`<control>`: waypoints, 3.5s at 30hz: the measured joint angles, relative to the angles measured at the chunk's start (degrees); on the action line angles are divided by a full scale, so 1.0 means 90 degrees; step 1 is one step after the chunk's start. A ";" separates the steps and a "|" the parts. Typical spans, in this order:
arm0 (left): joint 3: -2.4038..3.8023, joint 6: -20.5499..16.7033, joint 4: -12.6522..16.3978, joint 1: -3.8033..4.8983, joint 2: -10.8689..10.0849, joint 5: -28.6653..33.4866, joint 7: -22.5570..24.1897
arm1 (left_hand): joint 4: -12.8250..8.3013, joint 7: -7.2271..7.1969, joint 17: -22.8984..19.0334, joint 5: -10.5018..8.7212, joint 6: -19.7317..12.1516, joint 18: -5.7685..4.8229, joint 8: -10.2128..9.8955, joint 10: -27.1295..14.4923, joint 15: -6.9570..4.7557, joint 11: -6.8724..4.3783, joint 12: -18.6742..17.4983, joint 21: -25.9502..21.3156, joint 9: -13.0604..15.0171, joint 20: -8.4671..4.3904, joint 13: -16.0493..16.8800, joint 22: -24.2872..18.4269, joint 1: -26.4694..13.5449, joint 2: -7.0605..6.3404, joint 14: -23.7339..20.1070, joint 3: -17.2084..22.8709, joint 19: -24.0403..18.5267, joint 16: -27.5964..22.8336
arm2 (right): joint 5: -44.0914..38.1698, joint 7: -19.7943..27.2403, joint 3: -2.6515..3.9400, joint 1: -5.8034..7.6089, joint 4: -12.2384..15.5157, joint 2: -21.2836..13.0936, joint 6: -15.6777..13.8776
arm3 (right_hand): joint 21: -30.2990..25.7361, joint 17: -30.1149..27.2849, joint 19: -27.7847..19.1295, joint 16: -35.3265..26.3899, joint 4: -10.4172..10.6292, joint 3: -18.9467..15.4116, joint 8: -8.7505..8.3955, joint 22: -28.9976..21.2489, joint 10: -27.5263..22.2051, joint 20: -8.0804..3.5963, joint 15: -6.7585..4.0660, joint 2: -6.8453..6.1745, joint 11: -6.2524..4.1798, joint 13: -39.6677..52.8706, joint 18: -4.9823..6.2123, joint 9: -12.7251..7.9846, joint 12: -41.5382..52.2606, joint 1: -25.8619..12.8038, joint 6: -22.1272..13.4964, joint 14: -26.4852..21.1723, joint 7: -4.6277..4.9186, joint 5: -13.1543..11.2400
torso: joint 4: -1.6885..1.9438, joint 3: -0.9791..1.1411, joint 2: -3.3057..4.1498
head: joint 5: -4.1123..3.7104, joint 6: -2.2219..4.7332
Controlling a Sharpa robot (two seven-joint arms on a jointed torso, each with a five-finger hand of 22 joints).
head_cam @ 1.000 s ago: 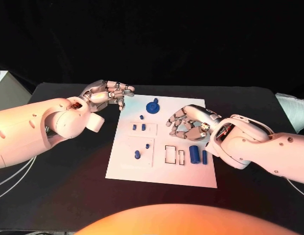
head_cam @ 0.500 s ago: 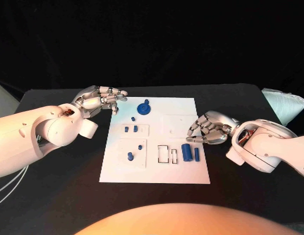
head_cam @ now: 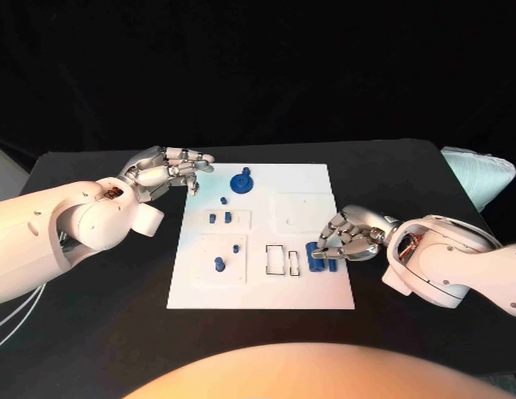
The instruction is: Assemble the parts on the task board
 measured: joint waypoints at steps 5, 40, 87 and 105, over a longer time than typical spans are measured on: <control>0.0000 0.0001 0.0009 -0.0004 -0.0014 0.0004 0.0003 | 0.0008 0.0000 0.0000 0.0000 0.0000 0.0000 0.0000 0.0000 0.0000 0.0000 0.0000 0.0000 -0.0002 0.0000 0.0003 0.0000 0.0000 0.0000 0.0000 -0.0007 0.0000 0.0000 | -0.0292 -0.0230 0.0000 -0.0039 -0.0044 0.0035 -0.0010 | 0.0074 0.0000 -0.0001 0.0024 0.0006 -0.0111 0.0044 0.0000 0.0000 0.0000 0.0000 0.0059 0.0000 0.0000 -0.0005 0.0020 0.0040 -0.0059 0.0021 0.0000 -0.0021 0.0000 | -0.0001 -0.0009 0.0003 | 0.0001 -0.0015; 0.0001 0.0019 0.0025 -0.0006 -0.0056 0.0011 -0.0019 | 0.0007 0.0000 -0.0001 0.0000 0.0000 0.0000 0.0000 -0.0023 0.0000 0.0022 0.0000 -0.0027 -0.0001 0.0000 0.0001 -0.0007 0.0000 0.0000 0.0000 -0.0007 0.0001 0.0000 | -0.1212 -0.1046 0.0017 -0.0291 -0.0405 0.0792 -0.0077 | 0.0198 -0.0003 -0.0003 0.0049 0.0032 -0.1490 0.0225 -0.0003 -0.0003 0.0001 0.0001 0.0317 -0.0049 -0.0003 -0.0098 0.0187 0.0040 -0.0769 0.0087 -0.0001 -0.0083 0.0158 | -0.0004 -0.0012 0.0006 | 0.0052 -0.0019; 0.0001 0.0060 0.0023 -0.0006 -0.0061 0.0010 -0.0079 | 0.0007 0.0000 -0.0002 0.0000 0.0000 0.0000 0.0000 -0.0022 0.0000 0.0022 0.0000 -0.0027 -0.0001 0.0001 0.0005 -0.0017 0.0000 0.0000 0.0000 -0.0007 0.0001 0.0000 | 0.0784 -0.0924 0.0021 -0.0024 0.0064 0.0774 -0.0855 | 0.0371 -0.0005 0.0021 0.0098 -0.0007 0.0512 0.0175 -0.0001 -0.0003 -0.0023 -0.0009 -0.0174 -0.0094 -0.0001 -0.0098 -0.0055 0.0040 0.0047 0.0052 0.0011 0.0045 0.1438 | -0.0009 -0.0020 -0.0002 | 0.0074 -0.0007; 0.0002 0.0069 0.0030 -0.0006 -0.0047 0.0009 -0.0093 | 0.0007 0.0000 -0.0002 0.0000 0.0000 0.0000 0.0000 -0.0022 0.0000 0.0022 0.0033 -0.0027 -0.0001 0.0001 0.0004 -0.0017 0.0000 0.0000 0.0000 -0.0007 0.0001 0.0000 | 0.1104 -0.1013 0.0010 -0.0036 -0.0235 0.1291 -0.0562 | 0.0537 -0.0005 0.0020 0.0186 -0.0002 0.0371 0.0377 -0.0003 -0.0015 -0.0070 -0.0091 -0.0018 -0.0175 -0.0003 -0.0198 0.0113 0.0388 -0.0803 0.0282 -0.0001 -0.0094 0.1221 | -0.0004 -0.0020 0.0009 | 0.0052 -0.0017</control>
